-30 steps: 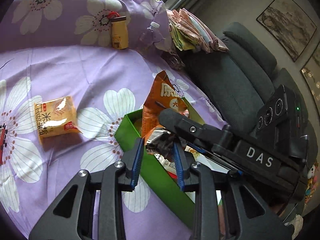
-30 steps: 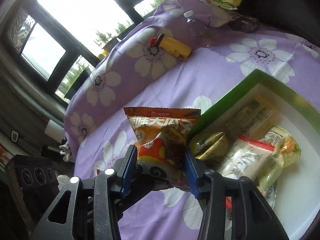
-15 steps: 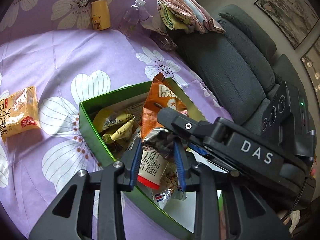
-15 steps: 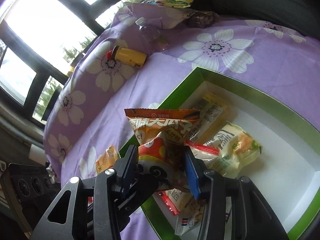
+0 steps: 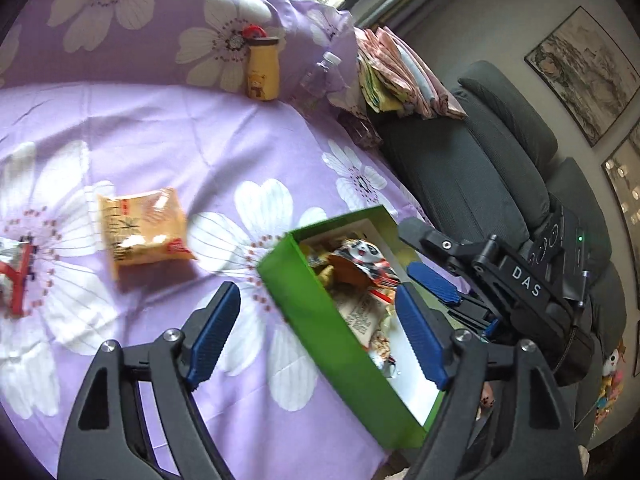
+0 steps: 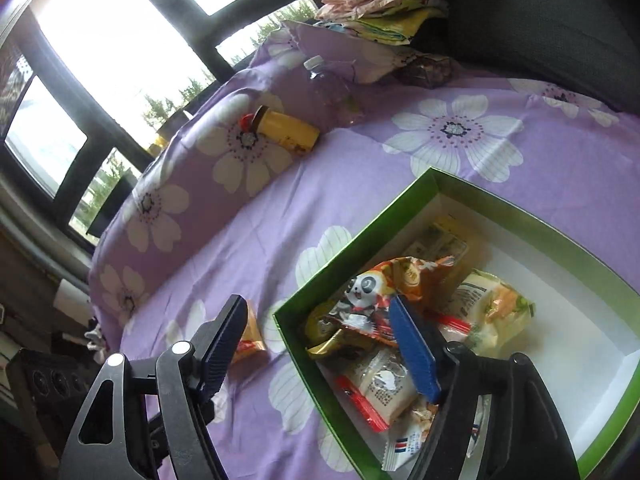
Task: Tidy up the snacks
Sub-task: 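Move the right gripper to the red-and-white packet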
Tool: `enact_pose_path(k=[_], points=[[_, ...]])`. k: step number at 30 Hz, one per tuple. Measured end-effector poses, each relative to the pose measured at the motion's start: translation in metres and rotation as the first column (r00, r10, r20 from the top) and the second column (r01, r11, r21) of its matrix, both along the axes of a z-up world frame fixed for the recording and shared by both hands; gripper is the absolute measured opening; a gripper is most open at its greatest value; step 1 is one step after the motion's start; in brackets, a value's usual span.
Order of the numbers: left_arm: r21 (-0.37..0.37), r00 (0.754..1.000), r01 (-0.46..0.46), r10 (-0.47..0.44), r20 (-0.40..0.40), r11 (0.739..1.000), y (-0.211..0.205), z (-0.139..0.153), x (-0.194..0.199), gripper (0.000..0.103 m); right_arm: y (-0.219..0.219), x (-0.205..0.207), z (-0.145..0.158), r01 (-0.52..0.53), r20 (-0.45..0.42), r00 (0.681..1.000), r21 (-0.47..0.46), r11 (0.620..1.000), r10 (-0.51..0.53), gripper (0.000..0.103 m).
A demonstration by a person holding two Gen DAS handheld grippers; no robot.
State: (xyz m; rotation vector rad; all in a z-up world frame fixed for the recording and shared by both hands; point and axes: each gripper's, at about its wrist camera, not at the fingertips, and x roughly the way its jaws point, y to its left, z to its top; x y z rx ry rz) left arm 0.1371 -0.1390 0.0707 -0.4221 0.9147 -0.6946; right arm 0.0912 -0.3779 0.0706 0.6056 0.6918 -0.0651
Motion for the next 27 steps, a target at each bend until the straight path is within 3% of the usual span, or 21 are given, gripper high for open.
enact_pose_path(k=[3,6,8,10,11,12,16,20,24,27], points=[[0.030,0.989,-0.147,0.146,0.032,0.989,0.063,0.005,-0.001,0.091,0.023,0.006,0.007,-0.050,0.019,0.999,-0.016,0.999,0.051,0.077],[0.080,0.962,-0.272,0.269,0.050,0.959,0.124,0.002,-0.005,0.092,0.049,0.012,0.011,-0.125,0.034,0.991,-0.023,0.992,0.126,0.077],[0.102,0.951,-0.309,0.304,0.062,0.946,0.160,-0.005,-0.005,0.092,0.066,0.016,0.013,-0.153,0.041,0.987,-0.038,0.987,0.155,0.078],[0.092,0.914,-0.405,0.399,0.072,0.910,0.194,-0.015,-0.004,0.092,0.082,0.019,0.014,-0.160,0.050,0.985,-0.060,0.985,0.163,0.082],[0.115,0.899,-0.438,0.437,0.035,0.892,0.208,-0.021,0.002,0.091,0.089,0.021,0.013,-0.167,0.051,0.984,-0.069,0.983,0.171,0.082],[0.135,0.890,-0.451,0.455,-0.006,0.883,0.220,-0.026,0.007,0.091,0.096,0.024,0.012,-0.181,0.046,0.982,-0.076,0.980,0.185,0.082],[0.016,0.880,-0.472,0.472,-0.043,0.881,0.251,-0.041,0.015,0.091,0.130,0.041,0.006,-0.279,0.027,0.959,-0.070,0.958,0.282,0.082],[0.086,0.880,-0.465,0.471,-0.066,0.881,0.245,-0.058,0.033,0.088,0.174,0.067,-0.007,-0.403,0.004,0.915,-0.016,0.915,0.403,0.082],[0.113,0.904,-0.404,0.415,-0.102,0.908,0.234,-0.080,0.049,0.083,0.219,0.100,-0.036,-0.523,-0.056,0.849,0.044,0.851,0.525,0.082],[0.153,0.912,-0.370,0.390,-0.125,0.916,0.224,-0.094,0.055,0.078,0.241,0.119,-0.062,-0.572,-0.107,0.809,0.089,0.816,0.578,0.072]])
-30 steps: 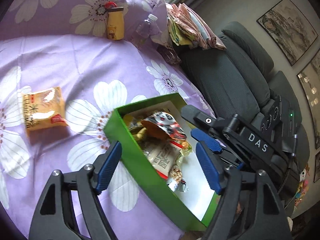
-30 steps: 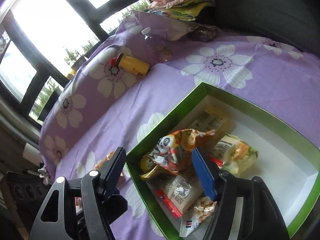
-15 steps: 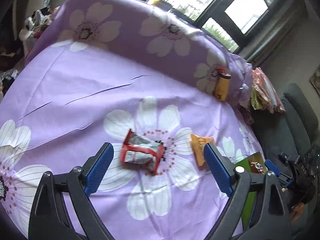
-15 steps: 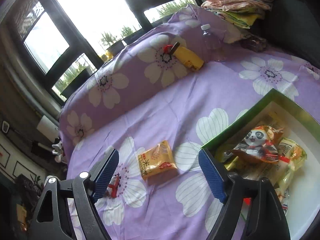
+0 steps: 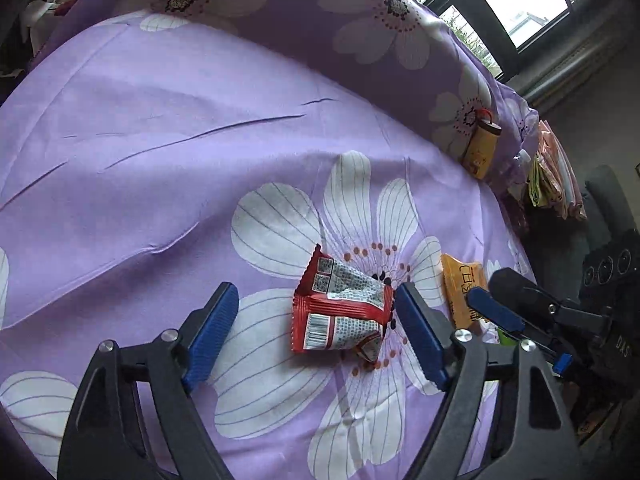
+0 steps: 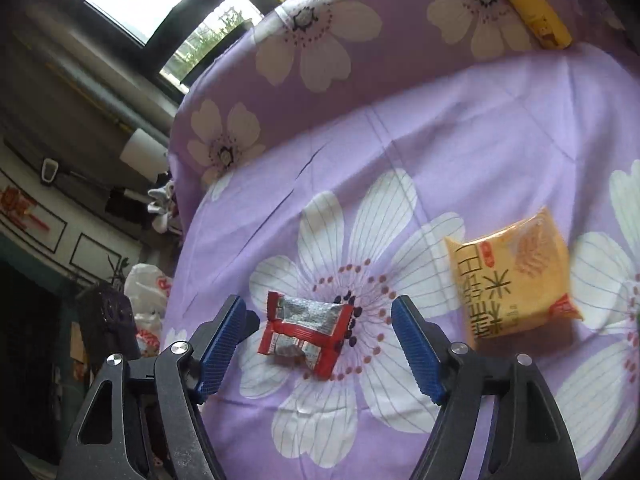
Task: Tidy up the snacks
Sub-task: 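Grasp the red-and-white packet with the right gripper and lift it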
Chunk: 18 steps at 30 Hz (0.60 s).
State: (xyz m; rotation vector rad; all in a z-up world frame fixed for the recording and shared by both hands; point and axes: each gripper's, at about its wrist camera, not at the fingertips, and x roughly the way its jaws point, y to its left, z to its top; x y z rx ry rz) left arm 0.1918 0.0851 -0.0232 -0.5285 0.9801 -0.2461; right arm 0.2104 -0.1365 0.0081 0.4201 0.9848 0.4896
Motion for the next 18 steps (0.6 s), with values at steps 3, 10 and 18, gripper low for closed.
enact_pose_path(k=[3,10,18], points=[[0.030,1.000,0.003,-0.004,0.017,1.000,-0.004,-0.002,-0.001,0.074,0.011,0.014,-0.027,-0.035,-0.097,0.995,0.051,0.998,0.040,0.063],[0.088,1.000,0.019,-0.021,0.021,0.996,-0.015,-0.006,-0.001,0.040,0.012,0.022,-0.058,-0.026,-0.184,0.981,0.143,0.989,0.052,0.058],[0.039,1.000,0.025,-0.025,0.011,0.999,-0.011,-0.009,-0.003,0.032,0.021,0.021,-0.058,-0.048,-0.157,0.985,0.147,0.988,0.072,0.058]])
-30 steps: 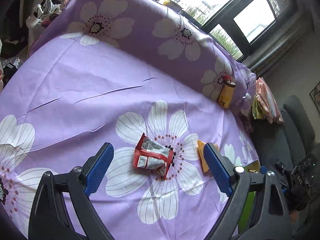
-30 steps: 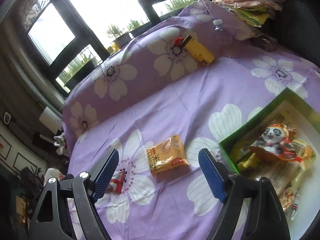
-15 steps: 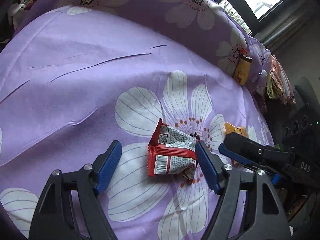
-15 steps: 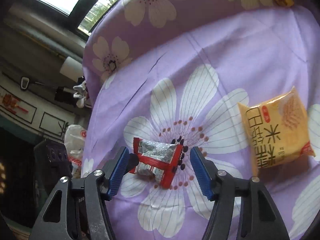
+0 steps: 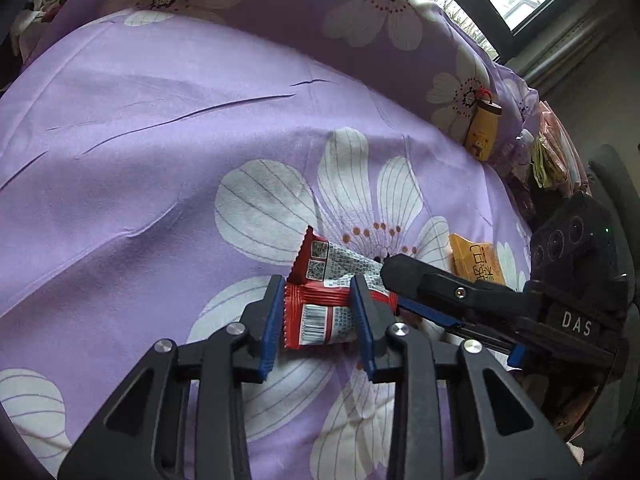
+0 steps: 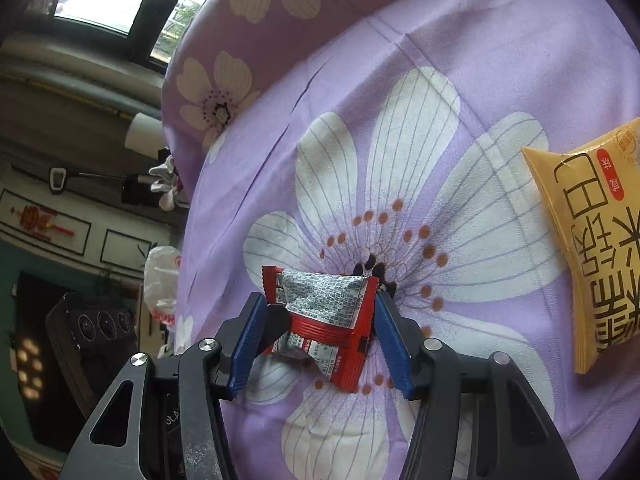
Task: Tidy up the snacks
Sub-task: 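Grasp the red-and-white packet with the right gripper and lift it, then lower the red-and-white packet into the box and open the right gripper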
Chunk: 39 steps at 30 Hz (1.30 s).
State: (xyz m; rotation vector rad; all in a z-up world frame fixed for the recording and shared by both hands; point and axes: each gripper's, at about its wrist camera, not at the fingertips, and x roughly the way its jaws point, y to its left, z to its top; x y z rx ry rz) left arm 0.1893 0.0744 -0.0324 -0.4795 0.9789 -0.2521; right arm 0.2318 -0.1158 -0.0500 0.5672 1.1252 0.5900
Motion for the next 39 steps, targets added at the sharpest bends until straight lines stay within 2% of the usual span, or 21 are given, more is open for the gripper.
enact_pose_path(k=[5,8,13,18,20,24,30,39], points=[[0.032,1.000,0.003,-0.003,-0.014,0.999,-0.008,0.006,-0.006,0.032,-0.001,-0.001,0.002,0.007,-0.007,1.000,0.013,1.000,-0.007,0.058],[0.021,1.000,0.006,-0.005,-0.016,1.000,-0.013,0.012,-0.011,0.032,-0.003,-0.006,0.008,0.012,-0.008,1.000,-0.009,1.000,-0.012,0.058],[-0.010,0.999,0.035,-0.035,0.017,0.999,-0.027,0.032,-0.028,0.031,-0.021,-0.025,0.030,0.038,0.032,0.999,0.011,0.999,-0.038,0.058],[-0.007,0.994,0.084,-0.083,0.067,0.996,-0.056,0.055,-0.047,0.029,-0.046,-0.053,0.054,0.081,0.076,0.994,-0.023,0.996,-0.079,0.058],[-0.030,0.991,0.101,-0.098,0.092,0.994,-0.067,0.064,-0.052,0.029,-0.056,-0.063,0.066,0.108,0.114,0.988,-0.036,0.994,-0.103,0.058],[-0.062,0.981,0.155,-0.146,0.126,0.986,-0.095,0.080,-0.059,0.029,-0.082,-0.087,0.084,0.160,0.177,0.973,-0.076,0.984,-0.145,0.058],[-0.078,0.953,0.264,-0.247,0.175,0.961,-0.157,0.095,-0.062,0.029,-0.142,-0.115,0.102,0.273,0.227,0.940,-0.060,0.960,-0.253,0.058],[-0.111,0.901,0.412,-0.386,0.199,0.904,-0.246,0.105,-0.054,0.029,-0.222,-0.142,0.123,0.466,0.291,0.857,-0.087,0.881,-0.425,0.058]])
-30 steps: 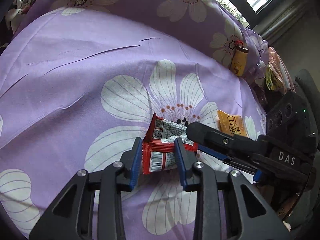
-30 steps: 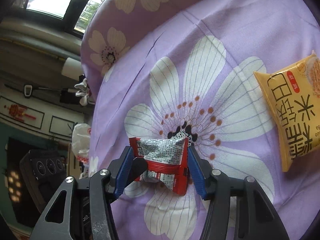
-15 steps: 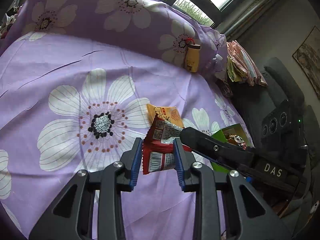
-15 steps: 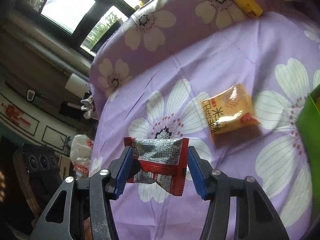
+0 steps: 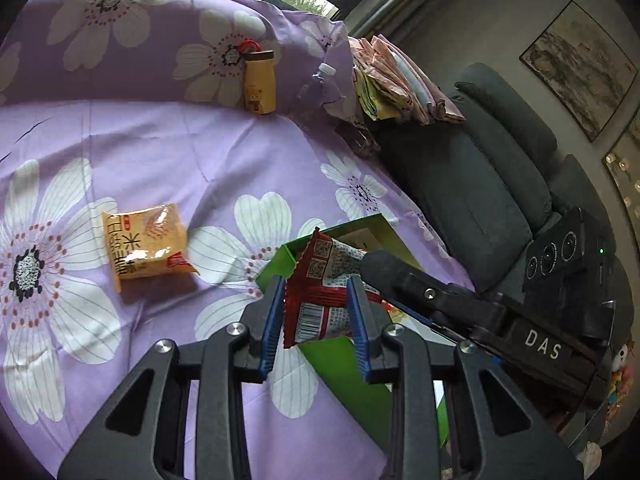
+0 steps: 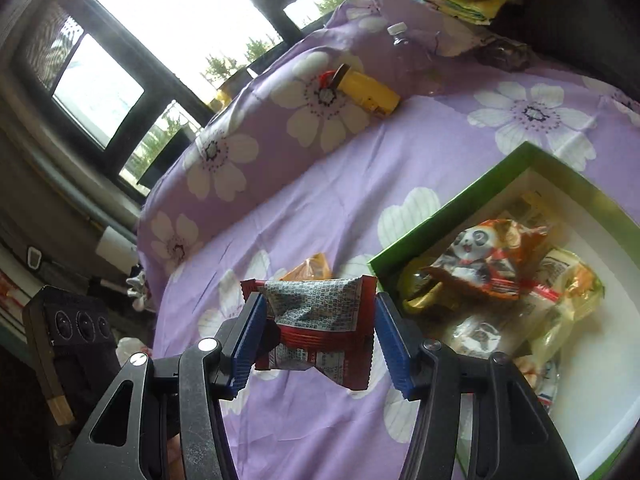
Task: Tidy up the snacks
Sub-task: 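Lower the red-and-white packet into the box and open the right gripper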
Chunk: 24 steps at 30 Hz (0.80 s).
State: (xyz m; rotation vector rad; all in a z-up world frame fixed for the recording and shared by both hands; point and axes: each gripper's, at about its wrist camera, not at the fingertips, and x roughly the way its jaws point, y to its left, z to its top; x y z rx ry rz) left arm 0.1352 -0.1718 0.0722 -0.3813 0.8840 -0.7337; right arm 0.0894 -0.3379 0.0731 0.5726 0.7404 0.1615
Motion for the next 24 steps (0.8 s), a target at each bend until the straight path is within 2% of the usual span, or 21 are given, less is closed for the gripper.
enact_pose_path(k=[11,19,21,24], points=[[-0.013,0.990,0.132,-0.133,-0.047,0.991,-0.075,-0.011,0.005,0.029,-0.079,-0.025,-0.015,0.174,-0.051,0.984,0.054,0.983,-0.171,0.058],[-0.035,0.980,0.168,-0.171,-0.099,0.985,-0.094,-0.025,0.007,0.029,-0.103,-0.026,-0.035,0.255,-0.149,0.957,0.038,0.966,-0.247,0.058],[-0.060,0.980,0.174,-0.179,-0.088,0.983,-0.090,-0.021,0.005,0.033,-0.104,-0.026,-0.036,0.268,-0.163,0.951,0.024,0.963,-0.261,0.059],[-0.072,0.986,0.155,-0.159,-0.055,0.985,-0.078,-0.013,0.005,0.046,-0.102,-0.029,-0.030,0.294,-0.142,0.945,-0.018,0.956,-0.293,0.071]])
